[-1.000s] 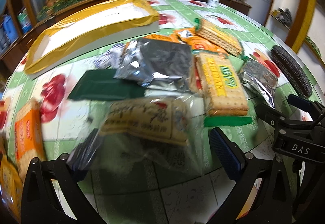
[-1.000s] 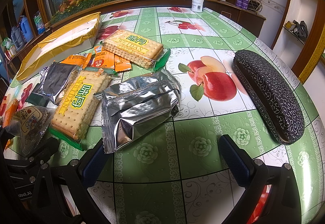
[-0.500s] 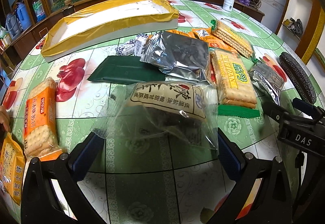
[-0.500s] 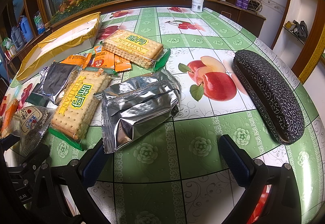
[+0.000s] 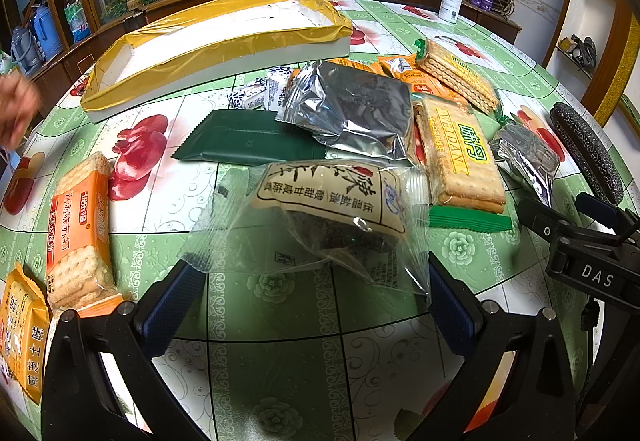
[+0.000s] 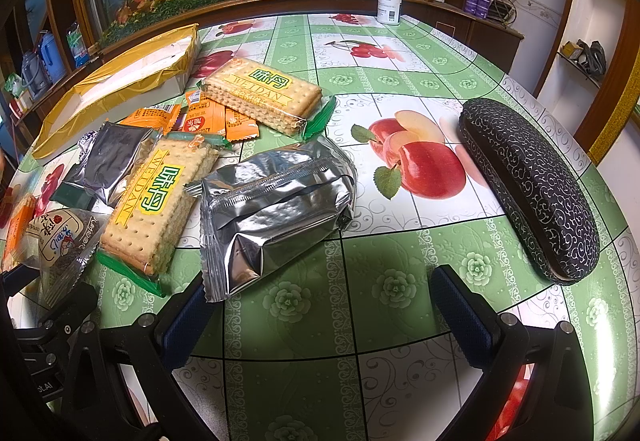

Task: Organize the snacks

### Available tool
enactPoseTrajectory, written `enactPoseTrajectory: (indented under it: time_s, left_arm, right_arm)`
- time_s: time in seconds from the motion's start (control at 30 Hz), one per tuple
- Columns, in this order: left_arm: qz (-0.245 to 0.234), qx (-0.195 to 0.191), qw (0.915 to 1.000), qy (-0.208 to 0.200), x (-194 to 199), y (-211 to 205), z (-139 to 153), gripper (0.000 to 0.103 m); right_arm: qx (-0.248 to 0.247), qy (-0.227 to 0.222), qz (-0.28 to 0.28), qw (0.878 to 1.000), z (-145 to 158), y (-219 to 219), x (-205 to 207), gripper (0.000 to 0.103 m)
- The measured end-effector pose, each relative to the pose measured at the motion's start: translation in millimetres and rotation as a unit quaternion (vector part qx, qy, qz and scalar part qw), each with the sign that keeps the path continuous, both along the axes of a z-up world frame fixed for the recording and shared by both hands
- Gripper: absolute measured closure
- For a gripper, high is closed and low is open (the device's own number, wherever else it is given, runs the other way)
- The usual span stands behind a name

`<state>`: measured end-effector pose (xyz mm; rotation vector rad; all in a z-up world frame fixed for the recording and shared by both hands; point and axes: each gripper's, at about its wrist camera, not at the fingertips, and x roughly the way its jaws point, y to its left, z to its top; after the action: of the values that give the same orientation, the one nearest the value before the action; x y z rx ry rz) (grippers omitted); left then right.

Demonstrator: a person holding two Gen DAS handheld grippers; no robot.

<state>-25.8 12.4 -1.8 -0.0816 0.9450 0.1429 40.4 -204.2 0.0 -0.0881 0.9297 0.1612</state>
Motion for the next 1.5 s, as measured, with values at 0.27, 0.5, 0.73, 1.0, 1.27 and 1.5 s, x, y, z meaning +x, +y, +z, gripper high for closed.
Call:
enactPoseTrajectory:
  time_s: [0.27, 0.5, 0.73, 1.0, 1.27, 1.5]
  left_arm:
    - [0.0, 0.0, 1.0, 0.0, 0.0, 0.0, 0.0, 0.0]
    - [0.0, 0.0, 1.0, 0.0, 0.0, 0.0, 0.0, 0.0]
    - [-0.002, -0.007, 0.9994, 0.035, -2.0, 2.9, 1.8, 0.0]
    - [0.021, 0.055, 0.998, -0.024, -26.8, -2.5, 31.8, 0.0]
    - [0.073, 0.134, 0.9703, -0.187, -96.3, 4.4, 117.6, 0.0]
    - [0.071, 0.019, 0.9856, -0.152, -89.9, 29.7, 124.2, 0.0]
  right_arm:
    - [0.0, 0.0, 0.0, 1.0, 0.0, -0.1, -0.2, 0.0]
    - [0.0, 0.0, -0.005, 1.0, 0.1, 0.4, -0.2, 0.0]
    - [0.0, 0.0, -0.008, 1.0, -2.1, 1.2, 0.8, 0.0]
    - [0.073, 0.034, 0.046, 0.996, 8.3, -5.4, -9.8, 0.0]
    - [0.049, -0.147, 0.015, 0.988, 84.8, -13.5, -91.8, 0.0]
    - [-0.017, -0.176, 0.046, 0.983, 96.0, 12.9, -120.3, 0.0]
